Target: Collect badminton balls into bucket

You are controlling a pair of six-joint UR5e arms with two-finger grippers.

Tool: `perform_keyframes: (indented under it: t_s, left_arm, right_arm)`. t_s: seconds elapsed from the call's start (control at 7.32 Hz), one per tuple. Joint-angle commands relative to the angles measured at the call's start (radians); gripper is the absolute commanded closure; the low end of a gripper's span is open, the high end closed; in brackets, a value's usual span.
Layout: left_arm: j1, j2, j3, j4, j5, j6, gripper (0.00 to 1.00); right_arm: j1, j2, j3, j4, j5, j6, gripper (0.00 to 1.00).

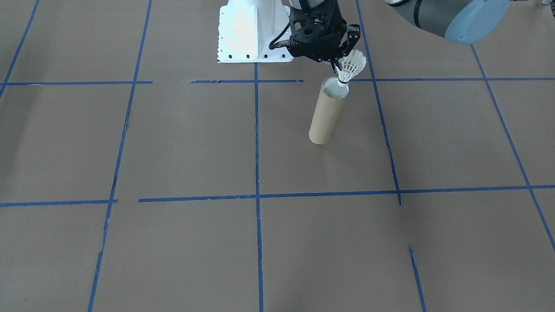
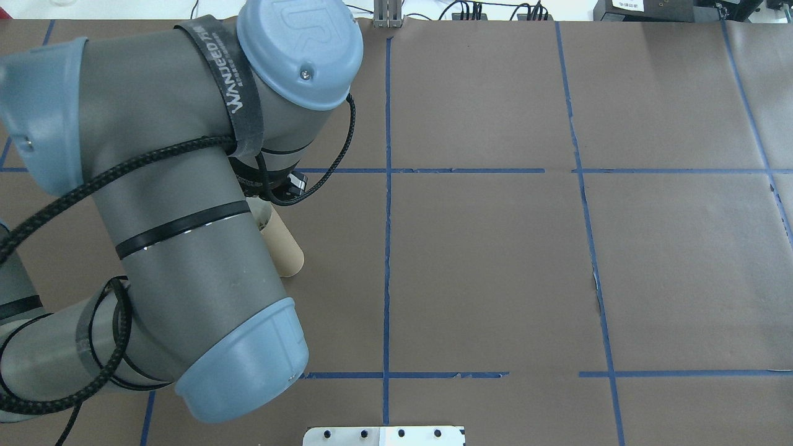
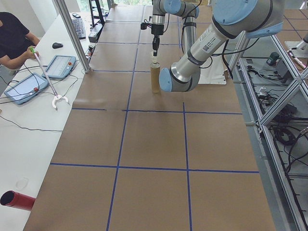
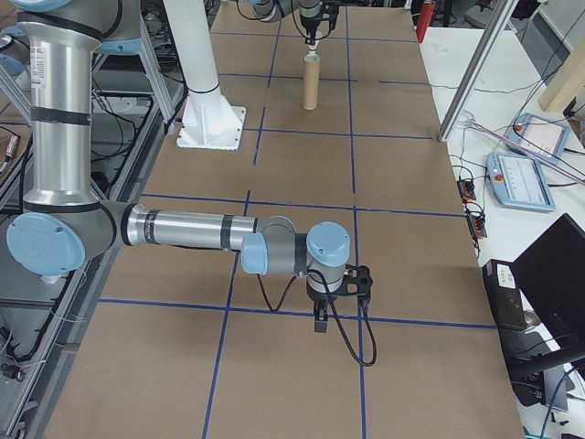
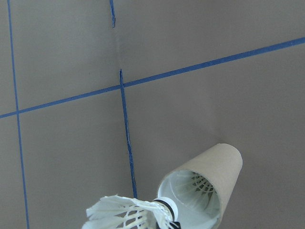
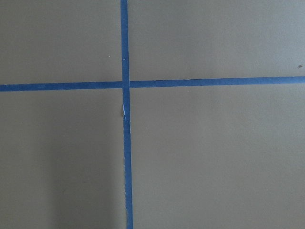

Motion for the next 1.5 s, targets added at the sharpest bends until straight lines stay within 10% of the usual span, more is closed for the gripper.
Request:
perform_keyframes:
  t_s: [0.0, 0.41, 0.55, 1.37]
  left_arm:
    - [0.019, -0.002, 0.003, -0.016, -0.007, -0.007, 1.0]
    - [0.022, 0.012, 0.008, -0.043, -0.002, -0.007, 0.9]
    - [0.022, 0.029, 0.008, -0.072, 0.002, -0.007, 0.01]
    - [-0.042, 0.041, -0.142, -0.08, -0.01, 0.002, 0.0]
  right_arm:
    - [0.0, 0.0, 0.0, 0.0, 0.0, 0.0, 0.0]
    - [0.0, 0.0, 0.0, 0.0, 0.0, 0.0, 0.0]
    - [0.0, 0.0, 0.0, 0.0, 0.0, 0.0, 0.0]
    - [0.0, 0.0, 0.0, -0.002, 0.0, 0.0, 0.0]
